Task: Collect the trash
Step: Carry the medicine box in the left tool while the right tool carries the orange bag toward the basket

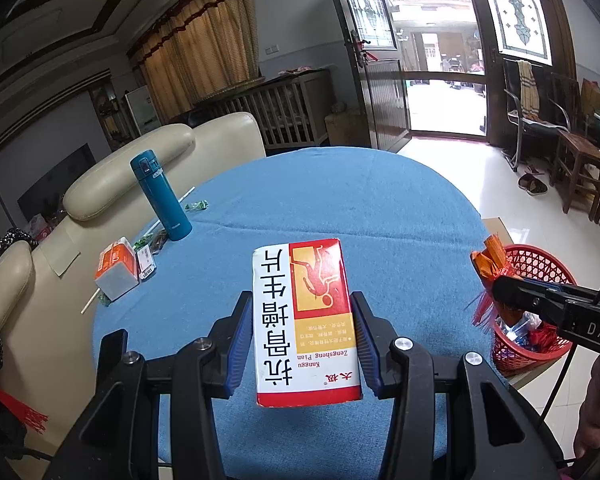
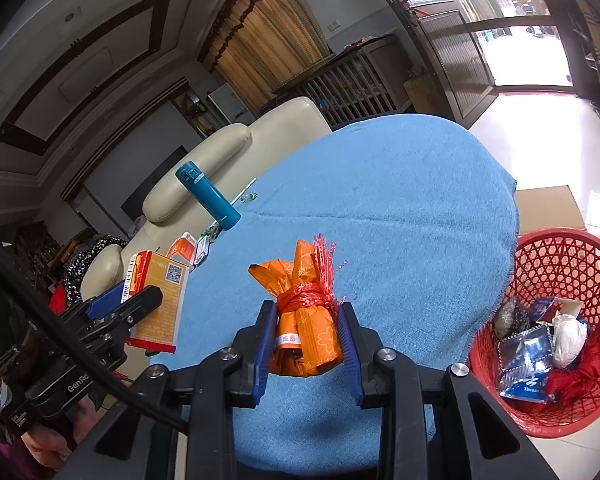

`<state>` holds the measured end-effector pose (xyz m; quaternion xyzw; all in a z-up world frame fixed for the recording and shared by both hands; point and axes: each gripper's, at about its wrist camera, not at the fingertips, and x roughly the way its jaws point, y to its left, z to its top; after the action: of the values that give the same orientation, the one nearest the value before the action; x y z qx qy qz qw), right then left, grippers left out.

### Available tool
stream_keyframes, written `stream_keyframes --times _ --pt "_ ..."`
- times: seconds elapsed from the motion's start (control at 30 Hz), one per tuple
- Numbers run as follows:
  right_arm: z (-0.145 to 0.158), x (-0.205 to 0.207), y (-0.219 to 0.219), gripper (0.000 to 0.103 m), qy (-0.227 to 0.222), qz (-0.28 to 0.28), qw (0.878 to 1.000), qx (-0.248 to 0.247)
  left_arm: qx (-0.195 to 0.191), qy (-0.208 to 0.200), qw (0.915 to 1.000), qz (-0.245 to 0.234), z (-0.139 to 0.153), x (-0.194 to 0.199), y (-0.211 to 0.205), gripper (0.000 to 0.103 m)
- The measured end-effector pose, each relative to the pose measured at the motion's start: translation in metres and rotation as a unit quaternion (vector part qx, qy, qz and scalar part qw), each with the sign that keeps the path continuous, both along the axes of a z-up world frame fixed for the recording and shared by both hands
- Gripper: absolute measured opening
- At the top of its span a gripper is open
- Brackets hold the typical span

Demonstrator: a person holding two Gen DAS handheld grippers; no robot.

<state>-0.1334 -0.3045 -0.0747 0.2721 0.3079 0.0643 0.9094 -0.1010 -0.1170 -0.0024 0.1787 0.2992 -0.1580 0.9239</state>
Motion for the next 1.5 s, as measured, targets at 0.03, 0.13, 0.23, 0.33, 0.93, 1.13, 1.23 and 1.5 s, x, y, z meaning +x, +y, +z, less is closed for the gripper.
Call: stream_keyframes --times 0.03,0.13,0.23,0.33,0.93,1.13,1.23,1.5 --pt "0.001 -0.001 0.001 0.033 -0.001 0.001 1.0 -0.001 0.001 0.0 1.0 -0.001 0.0 0.0 0.0 0.049" --pt "-0.001 0.001 0.002 0.033 0.001 0.003 1.0 -0.001 0.002 0.005 1.0 -0.002 -0.002 0.003 -0.001 0.049" --pt "0.001 0.002 0.0 0.033 0.001 0.0 1.0 -0.005 0.002 0.001 1.0 -0.005 0.003 0.006 -0.004 0.049" --pt "0.008 -0.003 -0.005 0.033 -0.01 -0.012 1.0 -0.016 0.006 -0.003 0.9998 -0.018 0.013 0.011 -0.013 0.049" --pt "0.04 -0.046 -0.08 0.033 -0.051 -0.119 0.991 -0.021 0.007 -0.035 0.9972 -0.066 0.045 0.012 -0.069 0.049" --pt "0.037 -0.048 -0.081 0.033 -0.046 -0.119 0.992 -0.016 0.015 -0.038 0.9965 -0.073 0.043 0.009 -0.076 0.049" --pt "0.037 -0.048 -0.082 0.033 -0.047 -0.12 0.992 -0.017 0.019 -0.038 0.9962 -0.076 0.043 0.008 -0.08 0.049" --pt "0.035 -0.055 -0.092 0.033 -0.047 -0.133 0.99 -0.012 0.023 -0.034 0.995 -0.091 0.04 0.005 -0.094 0.049"
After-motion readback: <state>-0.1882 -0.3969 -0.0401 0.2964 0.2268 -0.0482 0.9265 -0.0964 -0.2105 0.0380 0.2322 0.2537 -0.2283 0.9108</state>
